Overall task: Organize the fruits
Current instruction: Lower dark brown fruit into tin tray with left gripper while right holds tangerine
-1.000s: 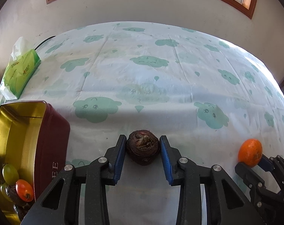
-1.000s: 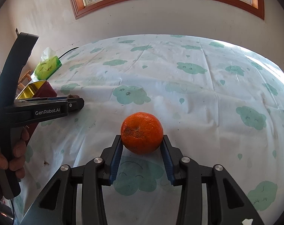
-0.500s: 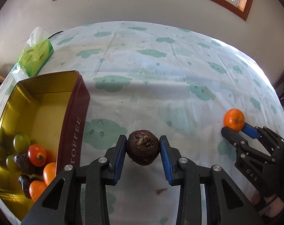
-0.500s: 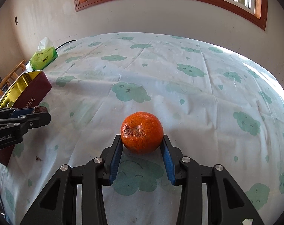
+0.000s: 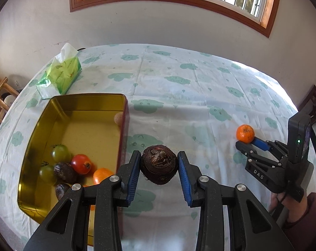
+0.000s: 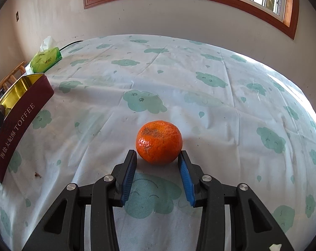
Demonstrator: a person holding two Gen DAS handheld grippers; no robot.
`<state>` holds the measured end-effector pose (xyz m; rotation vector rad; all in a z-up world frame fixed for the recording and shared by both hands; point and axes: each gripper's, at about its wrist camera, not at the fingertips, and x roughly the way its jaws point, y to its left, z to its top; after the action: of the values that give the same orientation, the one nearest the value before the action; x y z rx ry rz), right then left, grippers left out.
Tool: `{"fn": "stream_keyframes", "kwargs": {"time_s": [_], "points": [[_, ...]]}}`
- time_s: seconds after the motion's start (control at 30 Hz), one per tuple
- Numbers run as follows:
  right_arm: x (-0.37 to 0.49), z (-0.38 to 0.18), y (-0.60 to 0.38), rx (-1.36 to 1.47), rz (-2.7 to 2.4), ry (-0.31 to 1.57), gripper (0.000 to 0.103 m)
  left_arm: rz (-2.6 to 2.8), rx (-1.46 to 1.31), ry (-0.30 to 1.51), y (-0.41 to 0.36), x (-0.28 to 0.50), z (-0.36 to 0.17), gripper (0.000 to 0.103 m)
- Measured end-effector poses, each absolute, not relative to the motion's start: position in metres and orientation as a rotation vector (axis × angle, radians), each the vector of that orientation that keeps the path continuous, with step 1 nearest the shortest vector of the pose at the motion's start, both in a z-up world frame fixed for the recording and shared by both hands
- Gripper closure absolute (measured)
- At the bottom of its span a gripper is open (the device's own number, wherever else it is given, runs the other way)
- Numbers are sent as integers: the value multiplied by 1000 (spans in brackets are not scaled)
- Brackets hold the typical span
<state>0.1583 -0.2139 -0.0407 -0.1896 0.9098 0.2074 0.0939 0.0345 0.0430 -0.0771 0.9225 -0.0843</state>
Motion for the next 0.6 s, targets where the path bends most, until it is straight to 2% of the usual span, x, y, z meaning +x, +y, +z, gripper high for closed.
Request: {"fn": "stream_keyframes", "kwargs": {"time_s": [0.27, 0.6], "points": [[158, -41, -214, -189, 208, 910, 65, 9, -72, 907, 94, 75, 55, 66], [158, -41, -214, -187, 209, 910, 64, 131, -93, 1000, 160, 57, 24, 66]]}}
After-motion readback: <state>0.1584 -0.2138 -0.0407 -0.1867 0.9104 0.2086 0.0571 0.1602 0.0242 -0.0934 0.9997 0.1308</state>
